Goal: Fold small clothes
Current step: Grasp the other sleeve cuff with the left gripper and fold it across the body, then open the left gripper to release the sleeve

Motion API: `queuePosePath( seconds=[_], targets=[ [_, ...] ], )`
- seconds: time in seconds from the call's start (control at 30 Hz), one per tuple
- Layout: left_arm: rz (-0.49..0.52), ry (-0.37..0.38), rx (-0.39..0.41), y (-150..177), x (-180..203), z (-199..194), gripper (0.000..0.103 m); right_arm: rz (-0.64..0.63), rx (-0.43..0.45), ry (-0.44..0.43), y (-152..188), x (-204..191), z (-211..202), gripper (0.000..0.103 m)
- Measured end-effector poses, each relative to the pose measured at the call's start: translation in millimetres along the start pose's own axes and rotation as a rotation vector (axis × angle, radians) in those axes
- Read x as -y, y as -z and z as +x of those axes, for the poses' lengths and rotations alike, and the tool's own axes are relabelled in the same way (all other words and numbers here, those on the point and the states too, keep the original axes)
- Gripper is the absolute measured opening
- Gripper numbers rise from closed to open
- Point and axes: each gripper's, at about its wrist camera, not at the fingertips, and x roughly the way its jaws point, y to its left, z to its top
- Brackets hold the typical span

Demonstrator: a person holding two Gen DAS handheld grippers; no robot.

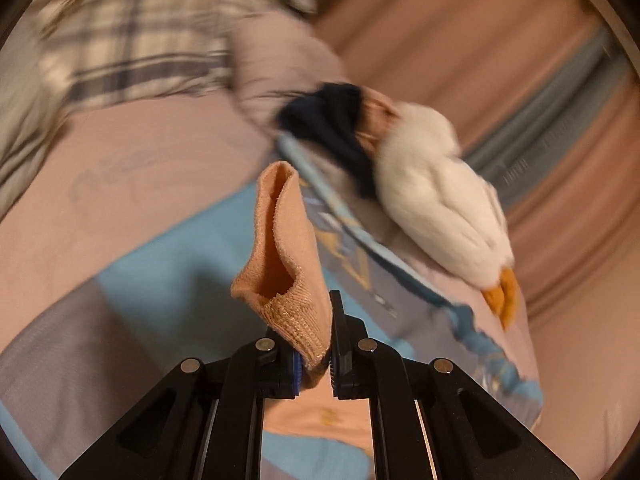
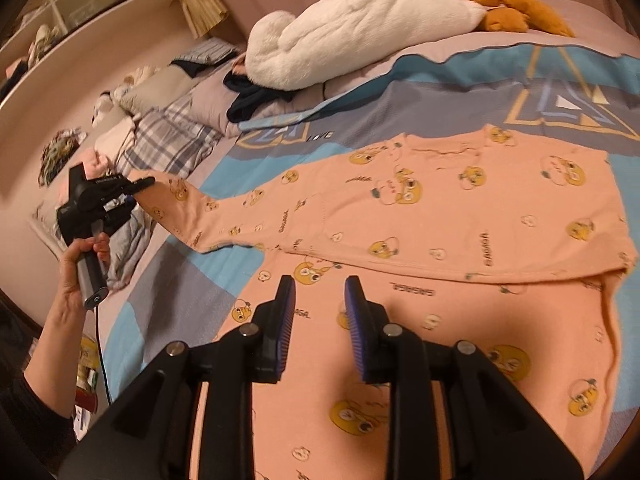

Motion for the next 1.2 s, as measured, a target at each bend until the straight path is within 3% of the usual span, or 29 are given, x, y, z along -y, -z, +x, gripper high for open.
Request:
queuePosePath(
  seconds=[0.17, 0.4, 0.6, 0.77, 0.87, 0.9, 0.93, 1.0, 1.1, 1.2],
  targets=[
    [0.162, 0.056, -0.070, 30.8, 90.5, 16.9, 0.007, 0.056, 0.041, 0.018, 4.1, 23.7, -26.5, 0.027],
    [0.344, 0.113, -0.215, 109.4, 199.1, 68.9, 0.007, 0.130, 0.100, 0.055, 13.0, 64.5, -63.5, 0.028],
    [0.470, 0.121, -0.353, 199.0, 255.4, 116.7, 0.007, 0.217, 0.157, 0.101, 25.0, 104.7, -94.9, 0.028],
    [0.567, 0.082, -0.468, 256.6, 271.9, 143.0, 0.008, 0.280, 0.195, 0.141, 33.5, 131.3, -115.2, 0.030],
    [0.598, 0.091, -0.534, 280.9, 276.0, 150.6, 0.022, 0.319, 0.218, 0.156, 38.2, 143.7, -124.4, 0.037],
    [0.608, 0.116, -0.543, 284.3, 277.0, 148.8, 0.038, 0.330, 0.222, 0.159, 39.4, 147.2, -126.2, 0.038],
    [0.619, 0.140, -0.557, 287.0, 277.7, 146.7, 0.062, 0.346, 0.225, 0.163, 40.6, 151.5, -128.2, 0.040],
    [0.658, 0.172, -0.570, 290.3, 281.2, 139.4, 0.082, 0.373, 0.228, 0.163, 40.4, 154.8, -128.8, 0.044],
    [0.703, 0.216, -0.548, 285.0, 282.8, 121.1, 0.082, 0.406, 0.241, 0.130, 38.4, 155.5, -128.5, 0.045],
    [0.676, 0.232, -0.508, 270.0, 271.4, 101.8, 0.082, 0.407, 0.227, 0.082, 30.0, 148.9, -118.0, 0.046]
  ],
)
